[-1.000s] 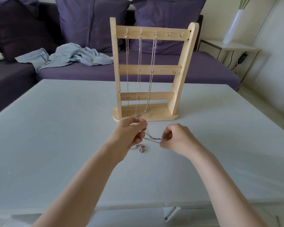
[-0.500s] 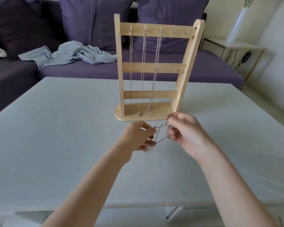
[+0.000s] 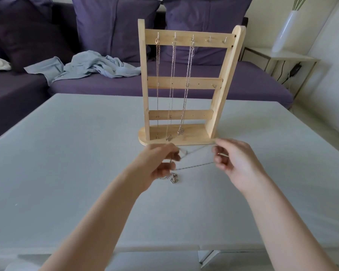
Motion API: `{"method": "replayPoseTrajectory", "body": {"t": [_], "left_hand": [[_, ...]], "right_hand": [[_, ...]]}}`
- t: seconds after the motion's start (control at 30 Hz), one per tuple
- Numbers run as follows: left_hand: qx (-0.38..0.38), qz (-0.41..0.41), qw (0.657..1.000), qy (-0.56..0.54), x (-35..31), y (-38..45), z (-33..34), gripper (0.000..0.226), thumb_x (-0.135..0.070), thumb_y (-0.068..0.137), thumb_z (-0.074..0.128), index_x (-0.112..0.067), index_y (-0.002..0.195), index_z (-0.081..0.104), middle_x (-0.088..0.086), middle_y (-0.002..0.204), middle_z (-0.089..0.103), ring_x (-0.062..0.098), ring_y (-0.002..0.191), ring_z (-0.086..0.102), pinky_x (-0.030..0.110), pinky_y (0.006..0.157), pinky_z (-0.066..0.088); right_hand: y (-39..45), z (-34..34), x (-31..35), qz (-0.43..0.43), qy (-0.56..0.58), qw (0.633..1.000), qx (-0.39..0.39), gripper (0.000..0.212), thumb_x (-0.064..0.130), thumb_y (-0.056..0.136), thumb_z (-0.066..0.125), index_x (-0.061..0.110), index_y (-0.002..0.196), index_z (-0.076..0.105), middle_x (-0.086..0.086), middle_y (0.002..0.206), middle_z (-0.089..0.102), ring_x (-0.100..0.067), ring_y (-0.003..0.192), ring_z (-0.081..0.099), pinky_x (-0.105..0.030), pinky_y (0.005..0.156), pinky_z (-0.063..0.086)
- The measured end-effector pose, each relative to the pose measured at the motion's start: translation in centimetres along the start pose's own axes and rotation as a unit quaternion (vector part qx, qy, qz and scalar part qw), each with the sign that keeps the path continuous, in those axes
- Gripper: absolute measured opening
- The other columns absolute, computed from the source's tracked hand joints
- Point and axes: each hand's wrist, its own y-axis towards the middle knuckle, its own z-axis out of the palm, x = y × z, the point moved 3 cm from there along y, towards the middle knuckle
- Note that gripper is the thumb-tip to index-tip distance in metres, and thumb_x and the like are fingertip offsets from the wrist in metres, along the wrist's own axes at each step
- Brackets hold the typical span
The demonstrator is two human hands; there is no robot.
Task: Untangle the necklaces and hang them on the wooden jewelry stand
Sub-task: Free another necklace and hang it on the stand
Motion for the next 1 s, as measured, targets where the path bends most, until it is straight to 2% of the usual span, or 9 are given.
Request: {"method": "replayPoseTrajectory", "body": {"t": [0.13, 0.27, 0.43, 0.57, 0.73, 0.8, 0.87, 0.93, 1.0], "left_hand": [[-0.047, -0.008, 0.999, 0.014, 1.0, 0.3, -0.2, 0.001, -0.006, 0.090, 0.056, -0.006, 0.091, 0.057, 0.004, 0.083, 0.058, 0.006, 0.044, 0.060, 0.014, 0.037, 0.038], [-0.060, -0.006, 0.995, 0.075, 1.3, 0.6, -0.6, 0.002, -0.010, 0.090, 0.056, -0.010, 0.089, 0.055, 0.000, 0.071, 0.058, 0.002, 0.036, 0.049, 0.013, 0.036, 0.033], [-0.059, -0.014, 0.986, 0.153, 1.4, 1.0, -0.2, 0.008, -0.014, 0.092, 0.052, -0.011, 0.086, 0.057, -0.003, 0.057, 0.060, 0.004, 0.031, 0.040, 0.012, 0.036, 0.029], [-0.011, -0.038, 0.994, 0.102, 1.6, 0.7, 0.1, 0.018, -0.019, 0.096, 0.050, -0.010, 0.084, 0.061, -0.006, 0.050, 0.061, 0.005, 0.034, 0.038, 0.014, 0.036, 0.031], [0.010, 0.011, 0.995, 0.100, 1.1, 0.6, 0.3, 0.023, -0.014, 0.098, 0.043, -0.015, 0.088, 0.063, -0.003, 0.058, 0.059, 0.006, 0.035, 0.029, 0.013, 0.037, 0.027], [0.003, 0.032, 0.986, 0.161, 1.2, 1.0, 0.3, 0.026, -0.011, 0.098, 0.040, -0.016, 0.089, 0.064, -0.002, 0.057, 0.059, 0.006, 0.031, 0.030, 0.013, 0.037, 0.025], [0.010, 0.046, 0.972, 0.231, 1.5, 1.3, 0.3, 0.032, -0.006, 0.095, 0.037, -0.018, 0.087, 0.065, -0.003, 0.056, 0.060, 0.007, 0.030, 0.032, 0.014, 0.036, 0.024], [0.034, 0.043, 0.952, 0.301, 1.9, 1.4, 0.7, 0.039, -0.001, 0.092, 0.034, -0.022, 0.082, 0.066, -0.004, 0.058, 0.060, 0.006, 0.032, 0.039, 0.015, 0.036, 0.029], [0.060, 0.034, 0.936, 0.344, 2.2, 1.3, 1.1, 0.043, 0.002, 0.089, 0.031, -0.023, 0.080, 0.066, -0.002, 0.064, 0.059, 0.005, 0.037, 0.046, 0.017, 0.037, 0.034]], "right_hand": [[0.0, -0.1, 0.2, -0.034, 0.055, 0.996, -0.053, 0.018, 0.007, 0.096, 0.046, 0.010, 0.079, 0.046, -0.005, 0.062, 0.048, -0.008, 0.034, 0.032, -0.016, 0.035, 0.022], [-0.4, 0.1, 0.9, -0.080, 0.089, 0.992, -0.037, 0.019, 0.007, 0.098, 0.040, 0.011, 0.079, 0.041, -0.009, 0.066, 0.058, -0.008, 0.032, 0.025, -0.018, 0.035, 0.016], [-0.8, 0.4, 1.2, -0.125, 0.069, 0.990, -0.017, 0.020, 0.006, 0.098, 0.038, 0.013, 0.080, 0.037, -0.008, 0.091, 0.073, -0.008, 0.032, 0.021, -0.018, 0.033, 0.014], [-0.8, 0.3, 1.2, -0.145, 0.047, 0.988, -0.038, 0.019, 0.006, 0.094, 0.045, 0.015, 0.079, 0.038, -0.002, 0.093, 0.074, -0.010, 0.036, 0.020, -0.019, 0.038, 0.013], [-0.1, 0.1, 0.2, -0.067, -0.185, 0.980, 0.032, 0.010, 0.006, 0.090, 0.050, 0.011, 0.083, 0.053, -0.005, 0.083, 0.073, -0.012, 0.041, 0.036, -0.018, 0.036, 0.026], [0.2, -0.1, -0.8, -0.057, -0.342, 0.937, 0.049, 0.010, 0.011, 0.088, 0.052, 0.012, 0.082, 0.060, -0.003, 0.081, 0.070, -0.017, 0.057, 0.055, -0.024, 0.047, 0.042], [0.5, -0.1, -1.4, -0.093, -0.487, 0.868, 0.041, 0.010, 0.019, 0.088, 0.054, 0.017, 0.086, 0.064, 0.001, 0.088, 0.065, -0.019, 0.079, 0.060, -0.026, 0.065, 0.045], [0.4, 0.3, -1.5, -0.123, -0.525, 0.840, 0.056, 0.013, 0.019, 0.089, 0.053, 0.022, 0.093, 0.065, 0.005, 0.097, 0.063, -0.015, 0.085, 0.058, -0.023, 0.068, 0.040], [0.2, 1.1, -1.7, -0.123, -0.490, 0.854, 0.121, 0.020, 0.013, 0.090, 0.052, 0.025, 0.099, 0.065, 0.008, 0.102, 0.064, -0.010, 0.080, 0.057, -0.022, 0.066, 0.043]]}}
